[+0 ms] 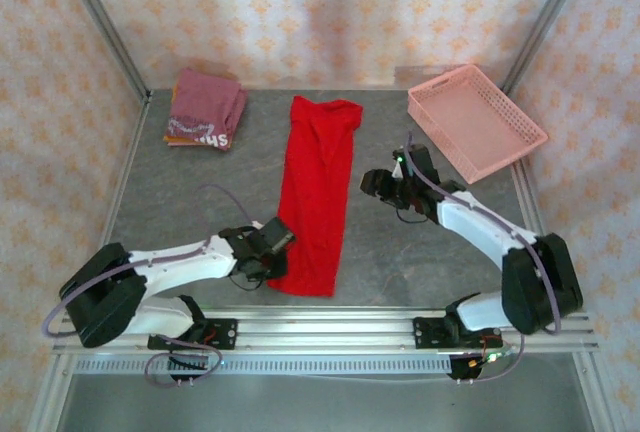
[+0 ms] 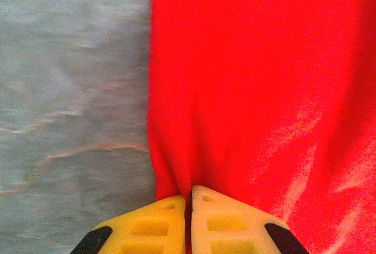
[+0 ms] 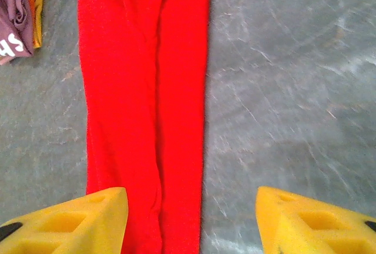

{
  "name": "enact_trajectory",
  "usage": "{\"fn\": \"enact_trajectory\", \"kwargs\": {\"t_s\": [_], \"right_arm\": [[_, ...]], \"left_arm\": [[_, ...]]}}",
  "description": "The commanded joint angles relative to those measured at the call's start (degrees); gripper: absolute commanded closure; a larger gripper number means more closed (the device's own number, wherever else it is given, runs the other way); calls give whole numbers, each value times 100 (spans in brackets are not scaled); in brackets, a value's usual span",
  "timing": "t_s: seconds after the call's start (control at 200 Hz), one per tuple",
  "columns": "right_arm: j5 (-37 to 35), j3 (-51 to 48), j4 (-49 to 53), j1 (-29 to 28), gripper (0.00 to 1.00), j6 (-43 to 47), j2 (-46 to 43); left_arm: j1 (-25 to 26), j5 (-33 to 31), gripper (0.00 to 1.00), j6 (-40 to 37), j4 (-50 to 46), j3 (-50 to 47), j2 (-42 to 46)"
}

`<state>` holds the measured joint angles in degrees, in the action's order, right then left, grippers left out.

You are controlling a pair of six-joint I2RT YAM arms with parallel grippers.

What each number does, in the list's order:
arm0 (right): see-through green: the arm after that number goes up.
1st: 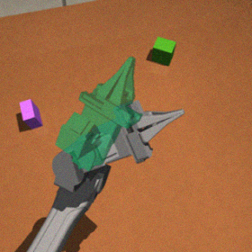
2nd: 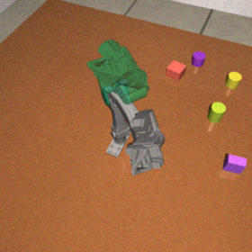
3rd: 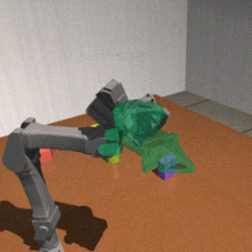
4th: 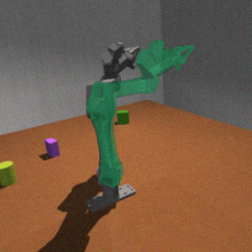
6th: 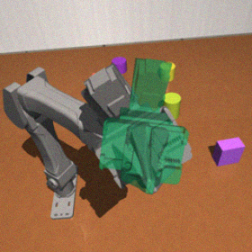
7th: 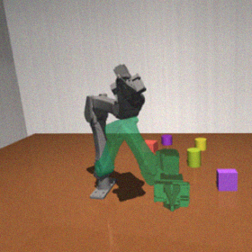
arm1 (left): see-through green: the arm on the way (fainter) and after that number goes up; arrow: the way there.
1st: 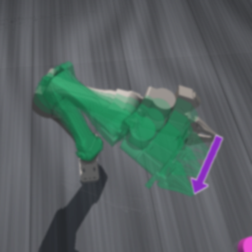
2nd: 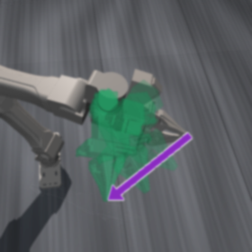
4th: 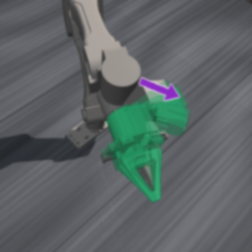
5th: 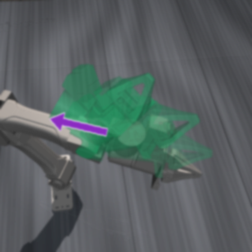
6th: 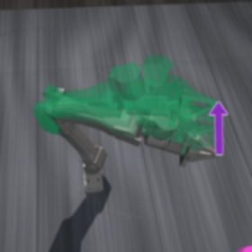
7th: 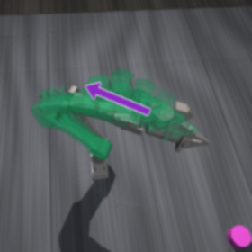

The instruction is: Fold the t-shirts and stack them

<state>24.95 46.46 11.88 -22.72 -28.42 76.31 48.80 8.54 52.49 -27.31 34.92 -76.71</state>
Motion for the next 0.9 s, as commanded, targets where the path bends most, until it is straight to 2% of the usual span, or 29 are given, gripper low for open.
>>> {"fn": "enact_trajectory", "kwargs": {"t_s": [0.0,0.17,0.305,0.445,0.53,0.625,0.716,0.896], "right_arm": [[-346,-300,494,9,41,-182,-615],[-316,-655,972,-136,42,-530,-1448],[-197,-998,1159,-566,42,-1046,-1837],[-239,-1317,1080,-1471,42,-1896,-2038],[-479,-1494,930,-2087,42,-2450,-2074],[-569,-1773,514,-2629,42,-3033,-1938],[-623,-1949,113,-3047,47,-3399,-1681],[-490,-1819,-255,-3551,55,-3559,-884]], "left_arm": [[349,-277,91,336,165,377,-438],[386,-589,86,338,-20,604,-389],[388,-747,69,282,-543,747,-138],[385,-664,48,535,-880,494,240],[385,-431,41,662,-707,176,482],[382,-115,40,760,-320,-157,649],[387,135,44,820,-26,-331,723],[387,353,50,887,344,-527,706]]}}
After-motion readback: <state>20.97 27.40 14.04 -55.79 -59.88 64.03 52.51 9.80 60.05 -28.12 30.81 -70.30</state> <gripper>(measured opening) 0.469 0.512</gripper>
